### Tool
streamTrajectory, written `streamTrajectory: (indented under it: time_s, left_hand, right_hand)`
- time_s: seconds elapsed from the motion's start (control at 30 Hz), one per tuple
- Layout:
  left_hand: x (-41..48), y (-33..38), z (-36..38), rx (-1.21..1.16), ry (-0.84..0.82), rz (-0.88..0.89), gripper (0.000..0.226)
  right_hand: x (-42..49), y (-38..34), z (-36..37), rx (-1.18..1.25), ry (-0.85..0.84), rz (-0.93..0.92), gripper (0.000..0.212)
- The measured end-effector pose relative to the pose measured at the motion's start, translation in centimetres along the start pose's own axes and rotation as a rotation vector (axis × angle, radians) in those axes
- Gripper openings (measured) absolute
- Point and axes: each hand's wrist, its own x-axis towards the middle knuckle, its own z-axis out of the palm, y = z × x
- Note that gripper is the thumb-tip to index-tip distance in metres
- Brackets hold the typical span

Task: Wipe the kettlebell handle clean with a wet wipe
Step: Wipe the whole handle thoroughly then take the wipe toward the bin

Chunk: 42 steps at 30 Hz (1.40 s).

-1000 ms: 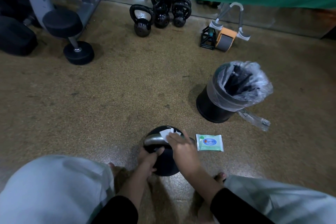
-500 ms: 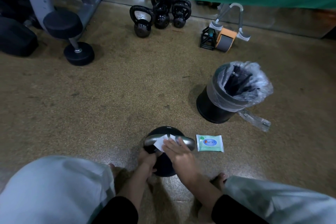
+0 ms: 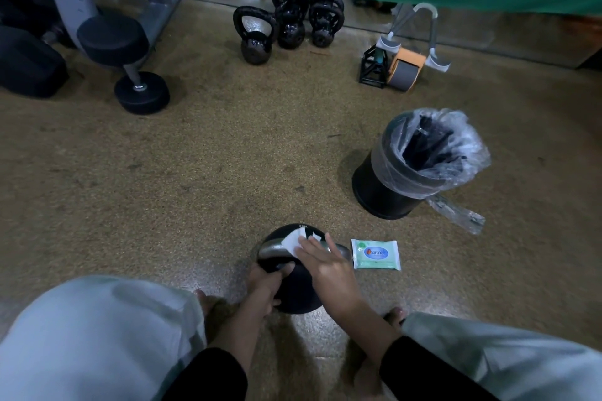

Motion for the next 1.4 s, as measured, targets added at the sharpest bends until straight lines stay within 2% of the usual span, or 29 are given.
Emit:
streamTrajectory:
  time_s: [0.2,0.3,0.4,0.57,0.63,0.73,0.9,1.17,1.4]
  left_hand:
    - [-0.2,0.0,0.1,-0.022,-0.006,-0.005,0.057]
    - [-0.5,0.3,0.1,-0.002,0.009,-0.001,0.061]
    - [-0.5,0.2,0.1,-0.028,0.004,-0.011,0.064]
    - [-0.4,-0.1,0.1,-0.066,-0.029,0.007,0.061]
    - [-0.3,0.0,0.1,-0.075,-0.031,0.011,0.060]
    - [-0.4,0.1,0.0,-0.089,-0.035,0.003,0.060]
    - [-0.4,-0.2,-0.1,-0.073,-0.076,0.007,0.057]
    - [0.0,-0.2,-0.1,-0.077,-0.064,-0.004,0.058]
    - [0.0,-0.3,-0.1,-0.083,-0.057,0.002,0.062]
  right_hand:
    - [-0.1,-0.7,-0.4,0.071,-0.057,0.060,0.044]
    - [0.3,0.1,-1.1,0.101,-0.089,0.162,0.049]
    - [2.2,-0.2,-1.8,0.123,-0.174,0.204,0.038]
    - [2.1,-1.6,-2.0,0.039,-0.244,0.190,0.037]
    - [2.1,-1.5,-2.8,0.027,-0.251,0.227,0.036]
    - [3.8,-1.1,-3.4,0.043,-0.361,0.317,0.033]
    - [5.9,-1.5,-2.8,0.073,-0.532,0.318,0.027]
    - [7.5,-0.3,-2.4,0.076,-0.585,0.412,0.030]
    - [8.7,0.3,-2.0,0.129,-0.679,0.352,0.026]
